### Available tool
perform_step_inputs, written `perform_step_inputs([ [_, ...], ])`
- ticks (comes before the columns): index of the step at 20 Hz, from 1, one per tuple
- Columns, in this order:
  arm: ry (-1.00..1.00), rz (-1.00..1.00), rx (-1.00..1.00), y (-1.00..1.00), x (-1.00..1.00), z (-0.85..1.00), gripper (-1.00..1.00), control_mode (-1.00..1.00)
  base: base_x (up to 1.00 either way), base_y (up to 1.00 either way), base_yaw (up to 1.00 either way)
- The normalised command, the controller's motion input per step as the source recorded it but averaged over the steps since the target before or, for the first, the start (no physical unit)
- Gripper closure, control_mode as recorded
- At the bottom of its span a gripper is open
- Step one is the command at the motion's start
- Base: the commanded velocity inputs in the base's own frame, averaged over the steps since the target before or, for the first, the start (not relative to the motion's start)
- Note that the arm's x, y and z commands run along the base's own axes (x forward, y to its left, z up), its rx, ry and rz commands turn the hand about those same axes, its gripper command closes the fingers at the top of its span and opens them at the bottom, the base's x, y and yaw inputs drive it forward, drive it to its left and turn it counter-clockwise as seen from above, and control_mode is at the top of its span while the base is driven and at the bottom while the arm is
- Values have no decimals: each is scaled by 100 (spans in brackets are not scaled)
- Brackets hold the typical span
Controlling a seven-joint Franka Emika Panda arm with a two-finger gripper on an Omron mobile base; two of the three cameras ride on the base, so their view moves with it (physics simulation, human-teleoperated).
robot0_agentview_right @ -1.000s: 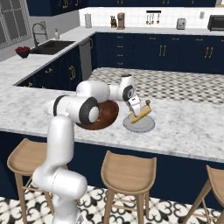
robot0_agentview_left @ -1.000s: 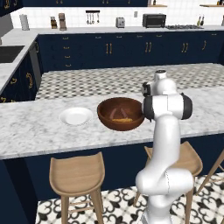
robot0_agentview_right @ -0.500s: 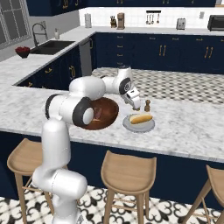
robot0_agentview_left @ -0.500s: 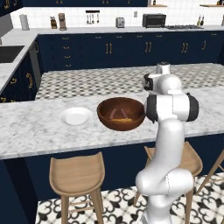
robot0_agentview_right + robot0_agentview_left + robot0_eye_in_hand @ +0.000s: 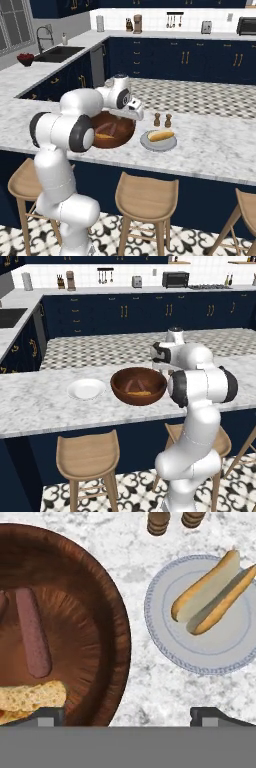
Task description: Place one bun and one sausage from the bowl on each plate.
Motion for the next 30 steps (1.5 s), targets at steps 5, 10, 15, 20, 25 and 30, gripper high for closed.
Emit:
perform_step_inputs([
  [5, 25, 42, -1, 100, -1, 1, -100, -100, 0, 0, 0],
  [10, 17, 33, 0, 100, 19, -3, -100, -100, 0, 0, 0],
  [15, 5, 11, 0, 20, 46, -64, -100, -100, 0, 0, 0],
  [20, -4, 3, 2, -2, 46, -57, -100, -100, 0, 0, 0],
  [25, 0, -1, 3, -17, 66, -54, -100, -100, 0, 0, 0],
  [30, 5, -1, 0, -33, 24, -23, -100, -100, 0, 0, 0],
])
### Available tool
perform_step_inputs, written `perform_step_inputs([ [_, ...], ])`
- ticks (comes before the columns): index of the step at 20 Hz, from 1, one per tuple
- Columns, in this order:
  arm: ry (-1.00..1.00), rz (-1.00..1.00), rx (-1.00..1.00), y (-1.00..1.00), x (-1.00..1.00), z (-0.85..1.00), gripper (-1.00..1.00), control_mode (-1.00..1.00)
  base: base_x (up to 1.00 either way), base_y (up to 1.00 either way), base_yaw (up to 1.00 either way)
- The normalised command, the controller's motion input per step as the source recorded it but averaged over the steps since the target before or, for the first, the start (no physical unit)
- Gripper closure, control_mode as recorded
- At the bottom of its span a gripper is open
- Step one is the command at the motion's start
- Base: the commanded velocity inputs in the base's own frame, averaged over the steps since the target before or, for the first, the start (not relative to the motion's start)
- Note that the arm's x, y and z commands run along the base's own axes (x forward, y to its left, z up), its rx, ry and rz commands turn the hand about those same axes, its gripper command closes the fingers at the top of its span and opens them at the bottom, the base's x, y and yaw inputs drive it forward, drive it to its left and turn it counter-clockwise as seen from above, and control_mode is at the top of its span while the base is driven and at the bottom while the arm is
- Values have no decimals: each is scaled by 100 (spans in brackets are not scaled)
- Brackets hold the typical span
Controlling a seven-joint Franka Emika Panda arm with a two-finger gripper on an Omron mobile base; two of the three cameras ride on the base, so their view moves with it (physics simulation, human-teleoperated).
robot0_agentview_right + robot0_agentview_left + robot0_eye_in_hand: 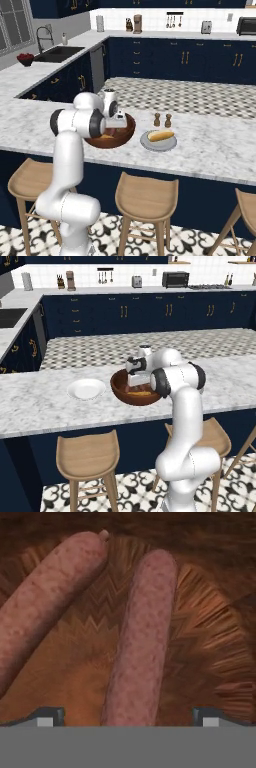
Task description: Place one bun and one sausage from the bowl on each plate.
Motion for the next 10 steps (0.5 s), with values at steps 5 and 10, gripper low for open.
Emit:
perform_step_inputs([
  [5, 7, 0, -4, 0, 11, -42, -100, -100, 0, 0, 0],
  [10, 5, 0, -2, 0, 0, -11, 100, -100, 0, 0, 0],
])
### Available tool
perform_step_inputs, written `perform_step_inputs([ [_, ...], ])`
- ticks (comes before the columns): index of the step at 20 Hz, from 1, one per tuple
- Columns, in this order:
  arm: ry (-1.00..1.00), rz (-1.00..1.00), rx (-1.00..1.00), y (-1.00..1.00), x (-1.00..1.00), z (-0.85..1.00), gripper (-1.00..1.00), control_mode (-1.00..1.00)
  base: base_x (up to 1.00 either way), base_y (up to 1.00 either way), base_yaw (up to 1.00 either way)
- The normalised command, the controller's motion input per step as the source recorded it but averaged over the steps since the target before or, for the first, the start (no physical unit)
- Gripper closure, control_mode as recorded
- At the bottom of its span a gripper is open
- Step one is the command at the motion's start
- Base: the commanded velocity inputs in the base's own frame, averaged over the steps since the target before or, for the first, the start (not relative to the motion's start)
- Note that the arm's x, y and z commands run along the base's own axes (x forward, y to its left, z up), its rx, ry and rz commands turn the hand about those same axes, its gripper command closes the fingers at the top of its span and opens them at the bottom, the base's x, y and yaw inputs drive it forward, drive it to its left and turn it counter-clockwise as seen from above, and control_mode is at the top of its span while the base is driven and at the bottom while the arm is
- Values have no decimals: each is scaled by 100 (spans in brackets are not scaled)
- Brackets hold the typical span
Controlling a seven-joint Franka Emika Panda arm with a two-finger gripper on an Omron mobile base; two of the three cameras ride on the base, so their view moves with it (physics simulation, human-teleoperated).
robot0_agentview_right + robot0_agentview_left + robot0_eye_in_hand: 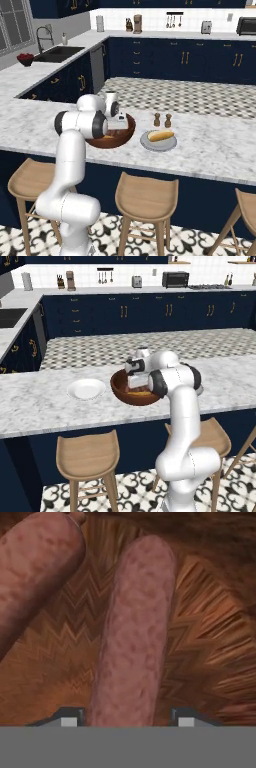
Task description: Place one bun and one sausage from the bowl on each plate.
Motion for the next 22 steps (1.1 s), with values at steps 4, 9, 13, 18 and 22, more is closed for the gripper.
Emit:
perform_step_inputs([
  [4, 0, 0, 0, -1, -5, 0, 100, -100, 0, 0, 0],
  [9, -20, -25, 14, -70, -36, 73, 100, -100, 0, 0, 0],
  [13, -16, -39, 16, -96, -45, 100, 100, -100, 0, 0, 0],
  [18, 13, -64, 8, -100, -1, 45, 100, -100, 0, 0, 0],
  [22, 7, -71, 0, -100, 0, -6, 100, -100, 0, 0, 0],
])
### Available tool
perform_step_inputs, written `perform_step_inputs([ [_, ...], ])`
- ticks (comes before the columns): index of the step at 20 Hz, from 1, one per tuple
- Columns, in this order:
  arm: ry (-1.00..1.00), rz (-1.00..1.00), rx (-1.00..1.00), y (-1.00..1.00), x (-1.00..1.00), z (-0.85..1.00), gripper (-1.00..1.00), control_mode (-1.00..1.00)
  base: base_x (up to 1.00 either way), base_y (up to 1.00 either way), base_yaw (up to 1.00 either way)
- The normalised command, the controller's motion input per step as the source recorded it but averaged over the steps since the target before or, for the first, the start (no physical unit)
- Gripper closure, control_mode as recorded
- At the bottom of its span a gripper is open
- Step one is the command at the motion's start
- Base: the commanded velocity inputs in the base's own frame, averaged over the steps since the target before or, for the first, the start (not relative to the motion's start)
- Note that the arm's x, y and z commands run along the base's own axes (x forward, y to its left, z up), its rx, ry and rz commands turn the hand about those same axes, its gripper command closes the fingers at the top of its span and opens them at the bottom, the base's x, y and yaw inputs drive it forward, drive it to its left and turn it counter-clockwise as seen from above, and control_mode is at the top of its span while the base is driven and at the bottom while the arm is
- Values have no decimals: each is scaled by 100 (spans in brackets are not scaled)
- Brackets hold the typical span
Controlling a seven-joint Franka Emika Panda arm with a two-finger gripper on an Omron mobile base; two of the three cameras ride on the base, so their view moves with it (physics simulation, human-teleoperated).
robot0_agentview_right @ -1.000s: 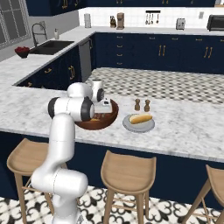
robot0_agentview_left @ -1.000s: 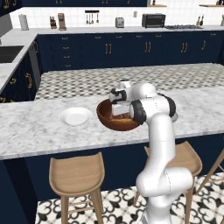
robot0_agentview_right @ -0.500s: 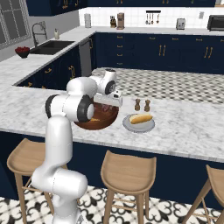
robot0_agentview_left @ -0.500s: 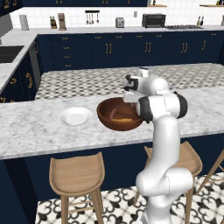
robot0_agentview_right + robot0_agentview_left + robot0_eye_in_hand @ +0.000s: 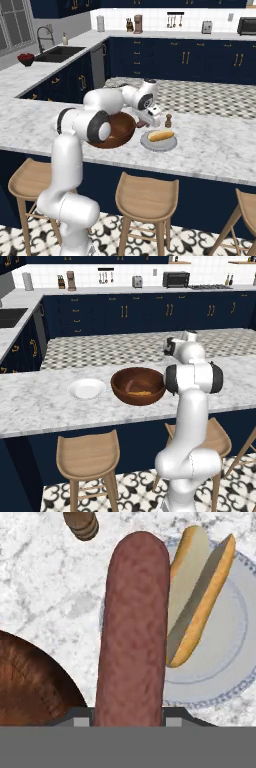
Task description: Place one bun and one sausage from the bowl on each plate.
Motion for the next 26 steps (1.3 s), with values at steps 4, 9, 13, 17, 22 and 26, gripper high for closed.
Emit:
perform_step_inputs([
  [4, 9, -72, 0, -100, 0, -58, 100, -100, 0, 0, 0],
  [9, 6, -43, 0, -52, 0, -40, 100, -100, 0, 0, 0],
  [13, 0, -1, 0, -20, -1, -27, 100, -100, 0, 0, 0],
  [17, 3, 0, -2, -8, -4, -20, -100, -100, 0, 0, 0],
  [22, 0, -1, 0, 0, -18, 9, -100, -100, 0, 0, 0],
  [26, -7, 0, 0, 2, -47, 27, -100, -100, 0, 0, 0],
])
